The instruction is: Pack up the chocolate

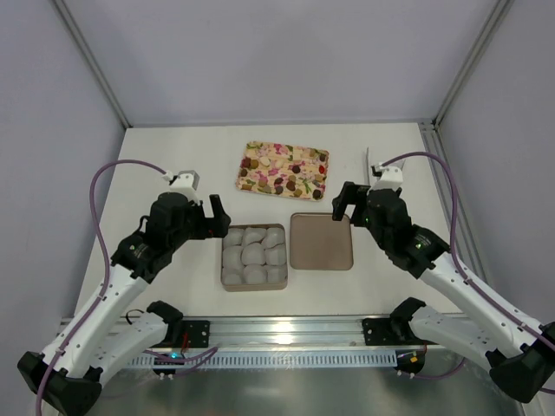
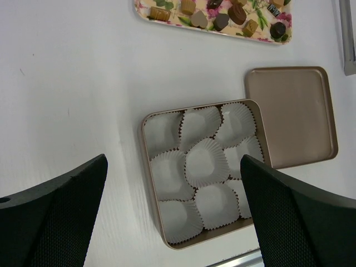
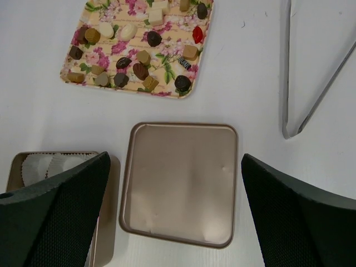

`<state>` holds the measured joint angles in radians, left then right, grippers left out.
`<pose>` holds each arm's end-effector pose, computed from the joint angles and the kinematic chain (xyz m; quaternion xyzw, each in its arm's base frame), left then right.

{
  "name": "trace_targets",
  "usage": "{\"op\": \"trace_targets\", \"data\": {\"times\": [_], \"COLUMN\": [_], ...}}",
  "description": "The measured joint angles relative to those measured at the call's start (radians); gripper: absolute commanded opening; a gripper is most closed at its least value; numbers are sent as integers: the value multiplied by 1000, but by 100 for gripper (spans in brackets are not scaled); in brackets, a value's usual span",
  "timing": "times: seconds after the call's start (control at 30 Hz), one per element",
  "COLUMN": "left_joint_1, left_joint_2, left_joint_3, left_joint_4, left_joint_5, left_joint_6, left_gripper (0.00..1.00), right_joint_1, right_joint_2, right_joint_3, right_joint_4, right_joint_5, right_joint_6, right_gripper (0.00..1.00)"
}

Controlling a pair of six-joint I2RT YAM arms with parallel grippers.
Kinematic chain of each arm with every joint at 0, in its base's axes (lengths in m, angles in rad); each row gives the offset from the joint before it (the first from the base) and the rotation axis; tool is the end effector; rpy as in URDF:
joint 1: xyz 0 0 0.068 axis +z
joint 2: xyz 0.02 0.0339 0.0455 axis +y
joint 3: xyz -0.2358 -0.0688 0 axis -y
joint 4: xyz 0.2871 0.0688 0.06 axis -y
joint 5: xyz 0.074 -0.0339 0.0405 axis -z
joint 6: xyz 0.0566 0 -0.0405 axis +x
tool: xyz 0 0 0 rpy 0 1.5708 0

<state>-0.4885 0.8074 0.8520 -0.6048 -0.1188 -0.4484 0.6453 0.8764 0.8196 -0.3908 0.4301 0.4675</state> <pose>0.2252 -0.1121 0.2874 -0.0112 0.8739 -0.1718 0.4546 0.2317 0.1449 0.2840 0.0398 0.8337 0.1214 0.5372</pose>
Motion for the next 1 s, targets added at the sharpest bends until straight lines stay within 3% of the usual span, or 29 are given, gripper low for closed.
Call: {"op": "trace_targets", "data": {"times": [0.2,0.53,0.7,1.0], "left_joint_1": [0,0,0,0], "left_joint_2": [0,0,0,-9], "left_joint_3": [0,0,0,0], "left_joint_4": [0,0,0,0], "left_joint_5": [11,41,57,78], "left_joint_6": [-6,-16,-16,-16], "left_gripper": [100,100,100,100], "right_joint_1": [-38,-395,-525,-615], "right_joint_2": [79,472,618,838], "right_joint_3": [64,303,325,400], "right_joint_4": [-27,-91,-90,-114], "right_joint_5": [-51,-224,-277,-315], "right_joint_6": [-26,-76,-78,-101], "right_gripper": [100,100,100,100]}}
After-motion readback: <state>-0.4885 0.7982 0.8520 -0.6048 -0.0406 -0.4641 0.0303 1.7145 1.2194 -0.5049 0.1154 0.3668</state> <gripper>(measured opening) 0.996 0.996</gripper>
